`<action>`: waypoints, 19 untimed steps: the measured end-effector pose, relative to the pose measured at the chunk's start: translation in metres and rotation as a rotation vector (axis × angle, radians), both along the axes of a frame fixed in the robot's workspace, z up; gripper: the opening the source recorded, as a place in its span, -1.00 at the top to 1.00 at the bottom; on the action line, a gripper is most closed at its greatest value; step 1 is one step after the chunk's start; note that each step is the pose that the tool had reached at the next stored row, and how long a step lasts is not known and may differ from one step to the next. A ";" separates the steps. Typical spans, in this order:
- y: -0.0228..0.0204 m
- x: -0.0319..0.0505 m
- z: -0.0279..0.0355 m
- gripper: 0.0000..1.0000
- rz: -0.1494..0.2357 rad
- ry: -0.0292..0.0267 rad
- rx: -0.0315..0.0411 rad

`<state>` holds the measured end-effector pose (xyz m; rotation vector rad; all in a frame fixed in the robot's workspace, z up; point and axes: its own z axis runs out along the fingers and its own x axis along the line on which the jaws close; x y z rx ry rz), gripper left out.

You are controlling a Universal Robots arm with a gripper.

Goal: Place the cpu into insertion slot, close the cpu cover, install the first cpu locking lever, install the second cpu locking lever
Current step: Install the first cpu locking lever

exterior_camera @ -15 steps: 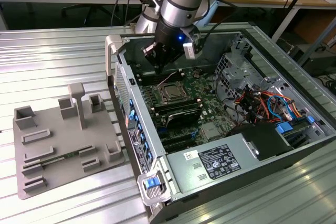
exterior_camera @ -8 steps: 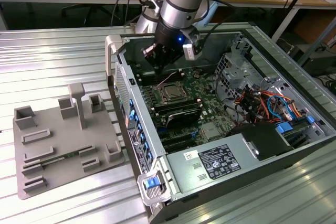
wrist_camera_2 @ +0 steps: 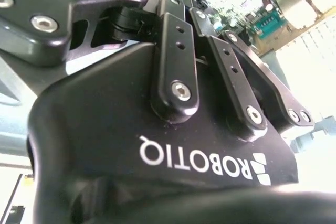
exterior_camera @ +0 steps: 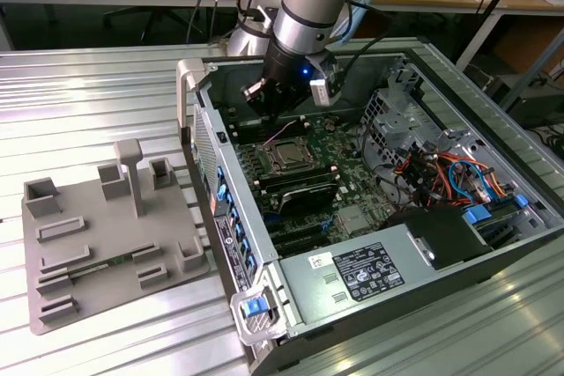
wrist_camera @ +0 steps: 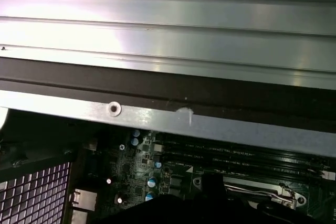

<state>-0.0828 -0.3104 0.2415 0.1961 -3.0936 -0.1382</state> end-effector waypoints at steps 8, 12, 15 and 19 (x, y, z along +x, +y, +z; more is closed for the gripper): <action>0.0016 0.0096 -0.0144 0.79 0.012 0.0051 0.0000; 0.0025 0.0147 -0.0193 0.79 0.019 0.0070 -0.0001; 0.0026 0.0227 -0.0238 0.79 0.024 0.0111 -0.0001; 0.0026 0.0314 -0.0295 0.79 0.028 0.0159 -0.0001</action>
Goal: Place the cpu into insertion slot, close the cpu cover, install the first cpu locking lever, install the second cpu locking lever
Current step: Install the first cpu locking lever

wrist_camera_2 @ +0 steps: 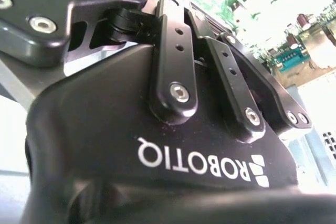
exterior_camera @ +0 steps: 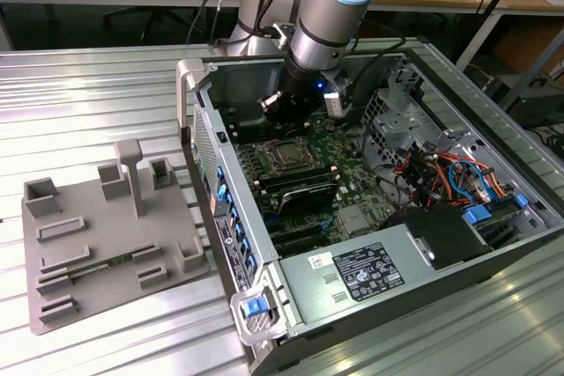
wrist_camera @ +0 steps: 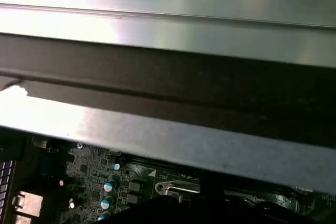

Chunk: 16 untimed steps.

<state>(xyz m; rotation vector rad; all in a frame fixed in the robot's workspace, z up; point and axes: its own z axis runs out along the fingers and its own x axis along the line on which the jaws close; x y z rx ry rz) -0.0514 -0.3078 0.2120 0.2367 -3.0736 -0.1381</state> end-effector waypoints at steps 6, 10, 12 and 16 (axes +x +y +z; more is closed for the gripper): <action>0.0000 0.0080 -0.0040 0.79 0.003 0.0033 0.0000; 0.0000 0.0136 -0.0059 0.79 0.005 0.0051 0.0000; 0.0000 0.0156 -0.0065 0.79 0.006 0.0055 -0.0001; 0.0000 0.0183 -0.0076 0.79 0.007 0.0057 0.0000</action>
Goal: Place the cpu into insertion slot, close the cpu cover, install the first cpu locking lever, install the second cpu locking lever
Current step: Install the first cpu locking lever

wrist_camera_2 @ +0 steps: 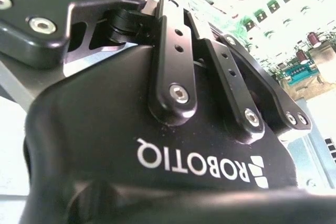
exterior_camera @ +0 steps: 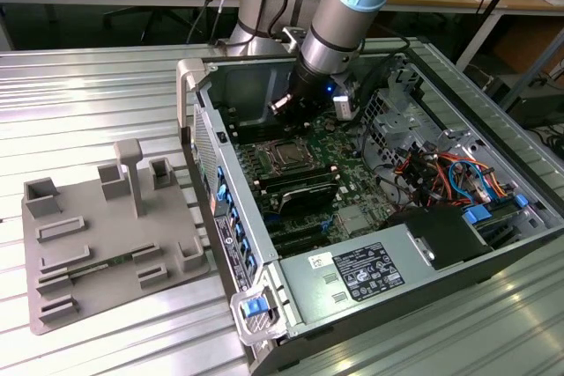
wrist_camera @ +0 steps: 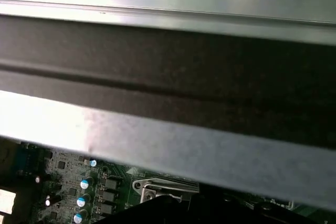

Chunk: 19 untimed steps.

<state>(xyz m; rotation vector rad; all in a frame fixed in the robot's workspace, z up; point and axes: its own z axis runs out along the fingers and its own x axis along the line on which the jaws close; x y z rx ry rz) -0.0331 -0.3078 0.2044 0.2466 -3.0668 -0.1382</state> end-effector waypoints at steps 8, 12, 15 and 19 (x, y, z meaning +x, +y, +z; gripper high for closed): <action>-0.0049 0.0006 -0.0005 0.79 0.000 -0.0001 0.0028; -0.0059 0.0011 -0.0011 0.79 0.000 0.0001 0.0030; -0.0061 0.0037 -0.0013 0.79 0.000 0.0008 0.0022; -0.0062 0.0064 -0.0017 0.79 0.000 0.0000 0.0035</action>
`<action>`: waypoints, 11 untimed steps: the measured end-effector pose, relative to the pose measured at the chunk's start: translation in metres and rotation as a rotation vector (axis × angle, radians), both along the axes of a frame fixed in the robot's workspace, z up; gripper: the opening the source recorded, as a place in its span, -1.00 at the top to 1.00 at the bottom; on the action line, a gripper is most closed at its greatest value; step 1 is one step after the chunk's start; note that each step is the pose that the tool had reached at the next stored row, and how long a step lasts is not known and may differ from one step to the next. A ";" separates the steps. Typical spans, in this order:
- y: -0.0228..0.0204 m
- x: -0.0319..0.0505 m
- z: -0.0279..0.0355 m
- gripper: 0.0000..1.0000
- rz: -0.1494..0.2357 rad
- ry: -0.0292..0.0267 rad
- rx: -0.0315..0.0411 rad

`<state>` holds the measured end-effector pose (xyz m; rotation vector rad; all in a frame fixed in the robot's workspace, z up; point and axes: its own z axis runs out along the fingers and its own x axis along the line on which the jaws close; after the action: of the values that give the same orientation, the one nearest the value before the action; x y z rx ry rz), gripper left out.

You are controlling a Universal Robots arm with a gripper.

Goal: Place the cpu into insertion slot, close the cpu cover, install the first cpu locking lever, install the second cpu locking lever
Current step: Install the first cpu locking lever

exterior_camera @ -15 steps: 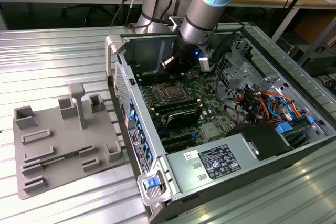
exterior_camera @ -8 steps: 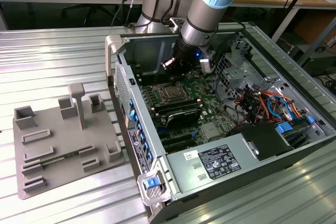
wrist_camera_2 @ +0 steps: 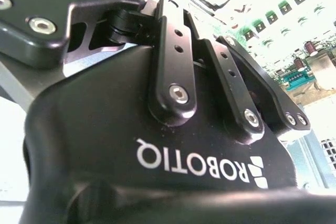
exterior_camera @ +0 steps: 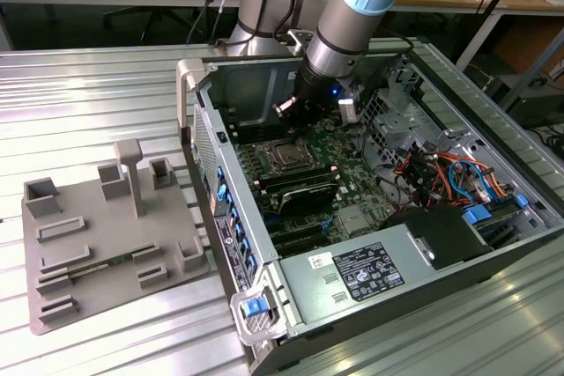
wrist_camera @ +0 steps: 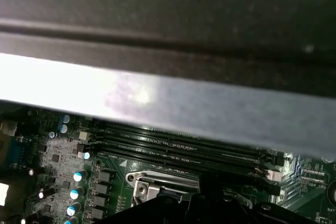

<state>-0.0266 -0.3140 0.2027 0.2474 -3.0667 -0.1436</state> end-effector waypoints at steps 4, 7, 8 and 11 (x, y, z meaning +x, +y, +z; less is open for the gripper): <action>-0.0016 0.0012 0.0001 0.79 0.000 0.0001 -0.0004; -0.0020 0.0020 0.0001 0.79 0.000 0.0002 -0.0006; -0.0021 0.0023 0.0001 0.79 0.000 0.0003 -0.0006; -0.0021 0.0036 0.0000 0.79 0.000 0.0001 -0.0006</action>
<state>-0.0230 -0.3161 0.2027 0.2472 -3.0666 -0.1427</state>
